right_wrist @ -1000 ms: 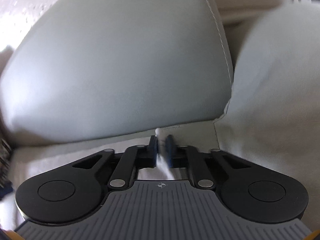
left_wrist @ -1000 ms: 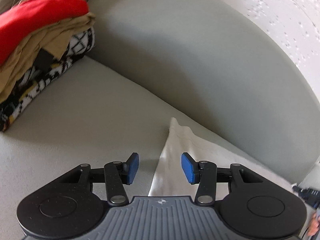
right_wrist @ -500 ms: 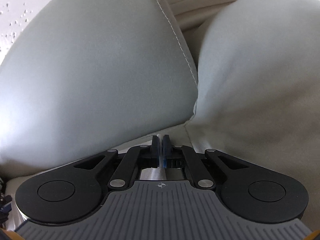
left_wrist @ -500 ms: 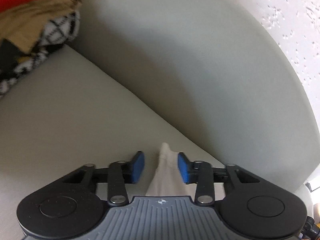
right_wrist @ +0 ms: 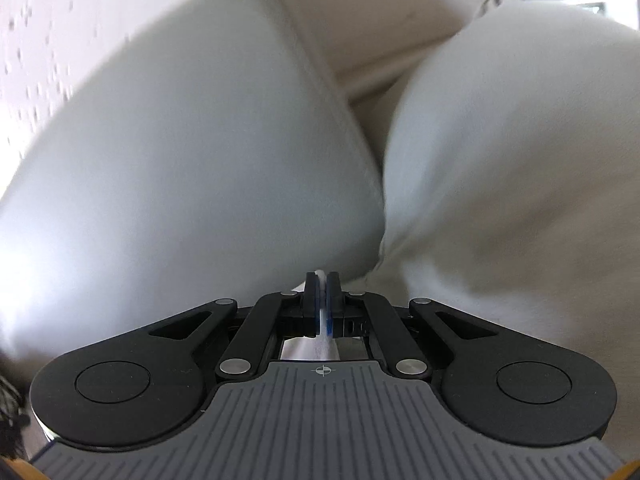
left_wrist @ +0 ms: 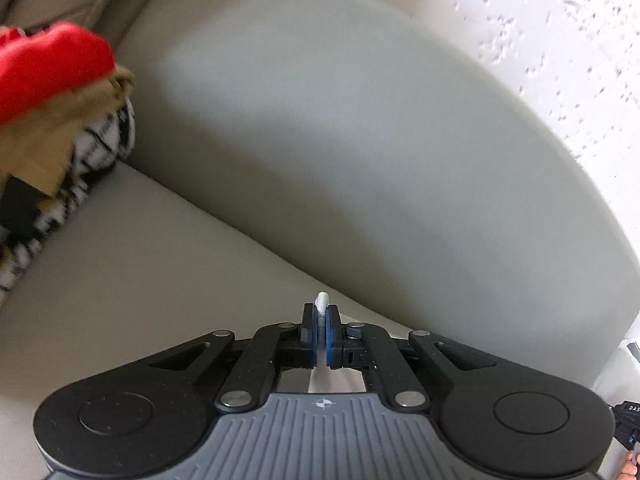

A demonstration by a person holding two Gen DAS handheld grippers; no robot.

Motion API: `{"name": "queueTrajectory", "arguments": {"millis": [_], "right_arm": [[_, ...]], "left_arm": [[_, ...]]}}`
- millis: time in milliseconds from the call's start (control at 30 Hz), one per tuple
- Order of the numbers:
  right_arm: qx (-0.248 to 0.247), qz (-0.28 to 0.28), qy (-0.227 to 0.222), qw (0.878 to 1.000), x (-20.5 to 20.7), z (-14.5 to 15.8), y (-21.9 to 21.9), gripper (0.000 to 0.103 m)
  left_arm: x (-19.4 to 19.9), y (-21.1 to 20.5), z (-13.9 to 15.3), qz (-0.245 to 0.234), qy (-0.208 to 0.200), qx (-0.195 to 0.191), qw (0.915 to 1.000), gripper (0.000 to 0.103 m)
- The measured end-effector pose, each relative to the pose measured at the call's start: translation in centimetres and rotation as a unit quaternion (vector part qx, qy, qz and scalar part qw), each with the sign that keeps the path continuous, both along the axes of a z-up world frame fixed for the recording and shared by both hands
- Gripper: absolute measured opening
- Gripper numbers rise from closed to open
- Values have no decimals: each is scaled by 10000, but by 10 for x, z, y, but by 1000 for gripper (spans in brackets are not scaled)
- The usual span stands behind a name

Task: Fold clothes
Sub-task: 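Close both grippers on the hem of the grey shirt, then lift the held hem with both grippers and fold it over toward the collar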

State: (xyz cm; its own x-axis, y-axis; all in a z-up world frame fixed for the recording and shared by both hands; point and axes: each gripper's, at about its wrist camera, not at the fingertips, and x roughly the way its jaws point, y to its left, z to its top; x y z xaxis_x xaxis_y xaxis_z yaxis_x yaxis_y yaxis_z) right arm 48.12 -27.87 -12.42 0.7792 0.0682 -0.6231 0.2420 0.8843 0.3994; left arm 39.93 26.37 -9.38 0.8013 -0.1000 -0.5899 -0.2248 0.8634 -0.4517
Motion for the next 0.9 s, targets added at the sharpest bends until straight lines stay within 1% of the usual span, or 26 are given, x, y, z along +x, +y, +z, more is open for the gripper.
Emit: {"name": "queueTrajectory", "arguments": {"millis": [100, 200, 333, 433, 533, 600, 633, 700, 733, 767, 800, 867, 900], "right_arm": [[74, 54, 17, 10000, -16, 18, -2, 2], [222, 156, 14, 9996, -43, 40, -3, 2], [525, 221, -33, 9984, -97, 71, -9, 2], [837, 164, -16, 9964, -162, 92, -33, 2], [1156, 78, 56, 9933, -228, 109, -60, 2], [1310, 35, 133, 9913, -258, 112, -65, 2], [1331, 24, 150, 9910, -268, 113, -64, 2], [1305, 18, 208, 9912, -292, 113, -60, 2], [1143, 62, 315, 9929, -304, 108, -50, 2], [933, 133, 464, 9945, -304, 103, -43, 2], [732, 198, 616, 9952, -307, 95, -41, 2], [534, 228, 790, 9952, -328, 85, -34, 2], [475, 217, 827, 9952, -337, 81, -31, 2]], "left_arm": [[-19, -3, 21, -84, -17, -3, 10000, 2], [-40, -11, 44, -151, -8, -66, 9999, 2], [-73, -20, 74, -125, -28, -169, 9998, 2], [-110, -21, 84, 20, 72, -614, 9981, 2], [-157, -11, 91, 148, 159, -1101, 9937, 2], [-184, -6, 95, 188, 229, -1157, 9928, 2], [-197, -6, 96, 187, 276, -1092, 9935, 2], [-229, -12, 98, 163, 411, -769, 9961, 2], [-237, -16, 95, 159, 583, -445, 9972, 2], [-241, -23, 89, 78, 876, 9, 9961, 2], [-246, -31, 83, -4, 1149, 441, 9924, 2], [-264, -51, 74, -202, 1362, 955, 9859, 2], [-272, -61, 72, -292, 1342, 1158, 9837, 2]]}}
